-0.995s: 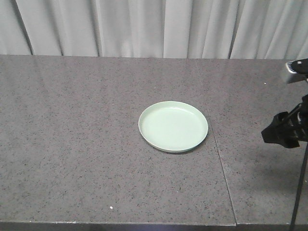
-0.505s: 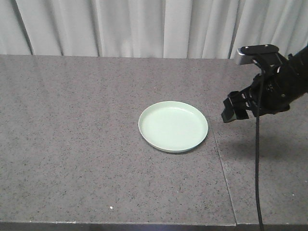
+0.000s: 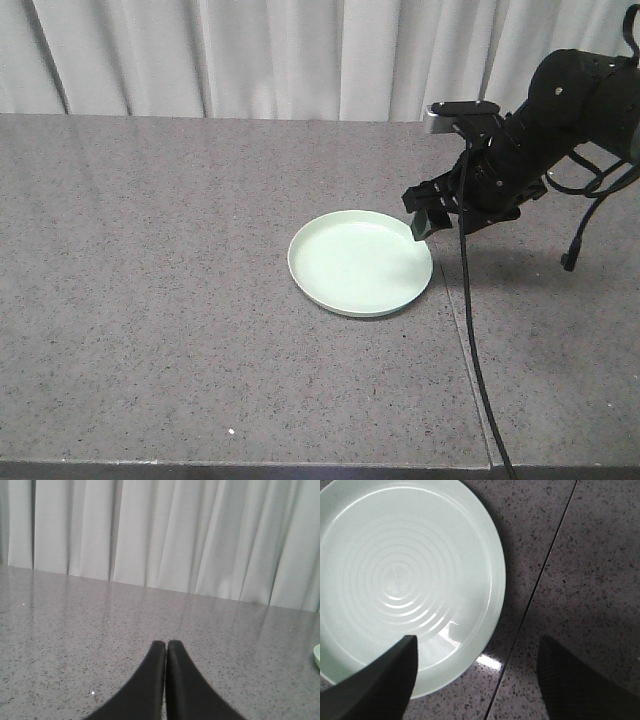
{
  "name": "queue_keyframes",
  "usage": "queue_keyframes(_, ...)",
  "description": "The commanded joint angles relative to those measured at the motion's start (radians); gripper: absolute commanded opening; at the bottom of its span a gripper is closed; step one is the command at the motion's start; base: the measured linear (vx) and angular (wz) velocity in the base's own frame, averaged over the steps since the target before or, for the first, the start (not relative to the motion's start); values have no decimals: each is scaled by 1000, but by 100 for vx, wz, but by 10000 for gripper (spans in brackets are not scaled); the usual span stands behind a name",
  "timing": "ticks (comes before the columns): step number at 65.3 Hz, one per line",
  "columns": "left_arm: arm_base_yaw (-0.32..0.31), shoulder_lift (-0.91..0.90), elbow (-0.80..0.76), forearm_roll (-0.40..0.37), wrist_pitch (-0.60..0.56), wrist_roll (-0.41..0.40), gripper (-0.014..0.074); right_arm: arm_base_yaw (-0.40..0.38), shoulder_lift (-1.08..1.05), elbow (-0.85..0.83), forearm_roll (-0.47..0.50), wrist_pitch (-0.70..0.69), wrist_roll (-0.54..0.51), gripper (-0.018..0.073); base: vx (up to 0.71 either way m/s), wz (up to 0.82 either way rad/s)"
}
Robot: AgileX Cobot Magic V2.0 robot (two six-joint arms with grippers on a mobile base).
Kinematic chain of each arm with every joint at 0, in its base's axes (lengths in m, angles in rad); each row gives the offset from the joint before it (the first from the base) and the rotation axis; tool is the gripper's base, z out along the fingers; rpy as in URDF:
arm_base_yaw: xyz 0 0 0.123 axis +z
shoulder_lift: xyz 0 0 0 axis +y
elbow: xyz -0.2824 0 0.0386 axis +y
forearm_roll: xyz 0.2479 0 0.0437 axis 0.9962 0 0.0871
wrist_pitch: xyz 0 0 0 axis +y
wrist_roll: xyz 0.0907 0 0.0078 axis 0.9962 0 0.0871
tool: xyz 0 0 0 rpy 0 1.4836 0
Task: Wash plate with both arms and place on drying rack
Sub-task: 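Move the right gripper open toward the rim of the pale green plate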
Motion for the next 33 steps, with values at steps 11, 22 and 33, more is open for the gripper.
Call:
queue_keyframes(11, -7, -15, -26, -1, -72, -6, -7, -2, 19, -42, 9, -83, 5, 470, 0, 0)
queue_keyframes(22, -7, -15, -26, -1, -72, -6, -7, -2, 54, -42, 21, -117, 4, 427, 0, 0)
queue_keyframes(33, -7, -15, -26, -1, -72, -6, -7, -2, 87, -42, 50, -131, -23, 395, 0, 0)
